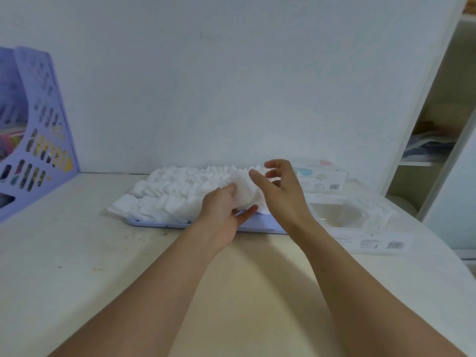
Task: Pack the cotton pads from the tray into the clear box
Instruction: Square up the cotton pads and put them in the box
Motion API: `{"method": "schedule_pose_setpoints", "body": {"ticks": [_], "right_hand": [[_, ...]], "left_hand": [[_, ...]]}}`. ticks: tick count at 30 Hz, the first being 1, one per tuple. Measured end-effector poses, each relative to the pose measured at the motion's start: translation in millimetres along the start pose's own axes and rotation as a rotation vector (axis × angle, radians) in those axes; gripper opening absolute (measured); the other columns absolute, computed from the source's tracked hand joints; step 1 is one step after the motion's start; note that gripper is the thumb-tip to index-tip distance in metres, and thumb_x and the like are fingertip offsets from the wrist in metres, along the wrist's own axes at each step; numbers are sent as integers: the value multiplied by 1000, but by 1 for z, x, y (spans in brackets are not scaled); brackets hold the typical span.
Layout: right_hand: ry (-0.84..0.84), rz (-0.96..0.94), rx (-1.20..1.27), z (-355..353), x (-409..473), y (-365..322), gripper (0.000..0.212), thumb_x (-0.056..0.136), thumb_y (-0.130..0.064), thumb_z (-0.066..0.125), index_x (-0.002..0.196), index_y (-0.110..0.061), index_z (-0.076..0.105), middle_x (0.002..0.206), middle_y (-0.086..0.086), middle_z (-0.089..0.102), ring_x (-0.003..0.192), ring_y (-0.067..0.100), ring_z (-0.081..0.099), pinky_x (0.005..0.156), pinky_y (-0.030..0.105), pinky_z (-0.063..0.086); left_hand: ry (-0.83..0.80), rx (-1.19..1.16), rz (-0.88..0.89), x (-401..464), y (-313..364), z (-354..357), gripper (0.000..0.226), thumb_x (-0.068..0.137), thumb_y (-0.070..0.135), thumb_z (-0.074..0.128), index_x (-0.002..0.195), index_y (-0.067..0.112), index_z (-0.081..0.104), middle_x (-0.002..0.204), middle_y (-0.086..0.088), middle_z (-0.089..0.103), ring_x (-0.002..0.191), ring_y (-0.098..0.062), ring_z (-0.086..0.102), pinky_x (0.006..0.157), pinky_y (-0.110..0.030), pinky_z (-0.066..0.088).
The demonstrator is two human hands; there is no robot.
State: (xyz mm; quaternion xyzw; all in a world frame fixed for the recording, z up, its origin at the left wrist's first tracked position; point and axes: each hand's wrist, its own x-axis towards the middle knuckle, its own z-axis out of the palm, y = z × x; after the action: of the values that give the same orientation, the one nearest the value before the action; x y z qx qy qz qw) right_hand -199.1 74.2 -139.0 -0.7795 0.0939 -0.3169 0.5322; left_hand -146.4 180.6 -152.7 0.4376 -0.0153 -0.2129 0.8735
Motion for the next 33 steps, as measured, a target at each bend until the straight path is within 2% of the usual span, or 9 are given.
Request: {"method": "schedule_pose_setpoints", "body": {"ticks": [4,8,12,16,21,23,26,28,33], "right_hand": [[-257,-58,-21,6,-7,2,54,105,-35,52,155,-34,32,153,-3,39,141,14,40,116,38,38],[-367,-76,151,-3,-7,-1,72,93,-19,71,150,-45,36,151,-11,40,139,8,42,102,23,45],[-446,-115,213,-18,0,1,108,70,-1,89,152,-42,32,147,-10,48,133,6,51,101,26,52],[-394,-161,219,-17,2,1,94,70,4,89,146,-31,46,131,-1,64,115,19,66,95,35,58],[-428,-227,35,-20,4,3,84,67,0,90,139,-25,55,107,-3,72,102,21,70,85,36,60],[-471,-244,-52,-20,3,4,89,66,-2,92,141,-27,52,113,-2,69,107,19,68,94,39,57],[-508,-241,-64,-19,2,6,98,64,-1,93,146,-30,46,126,-2,63,111,9,65,86,23,56],[-519,-236,-32,-19,2,5,97,65,3,92,146,-28,47,122,0,66,106,10,68,82,21,56],[-528,-231,-75,-20,1,4,101,65,-2,93,148,-28,43,125,-2,65,115,9,63,98,27,54]], "left_hand": [[-256,72,-108,-12,0,5,36,103,22,44,128,8,65,126,-14,70,109,-26,69,81,-35,58],[-355,-13,-229,-15,6,-2,36,102,24,47,128,7,64,115,-13,71,92,-23,71,74,-32,58],[-388,-170,-299,-16,10,-5,36,97,16,52,127,-3,61,102,-17,67,78,-23,67,70,-30,58],[-446,-167,-305,-16,11,-5,37,98,27,52,121,2,67,106,-16,67,86,-24,67,75,-31,55],[-444,206,-215,-16,15,-6,41,88,55,67,97,16,80,102,-9,71,86,-22,69,77,-38,57],[-433,295,-178,-17,16,-8,28,88,45,72,96,20,81,104,-8,74,88,-22,72,78,-40,61],[-399,292,-187,-17,11,-9,26,84,32,78,103,14,79,107,-11,75,93,-22,74,80,-42,63],[-391,283,-196,-17,8,-8,37,77,36,80,107,13,77,116,-12,74,103,-26,73,81,-45,62],[-410,224,-220,-20,10,-6,42,76,40,80,111,16,75,115,-7,75,104,-26,73,73,-42,62]]}}
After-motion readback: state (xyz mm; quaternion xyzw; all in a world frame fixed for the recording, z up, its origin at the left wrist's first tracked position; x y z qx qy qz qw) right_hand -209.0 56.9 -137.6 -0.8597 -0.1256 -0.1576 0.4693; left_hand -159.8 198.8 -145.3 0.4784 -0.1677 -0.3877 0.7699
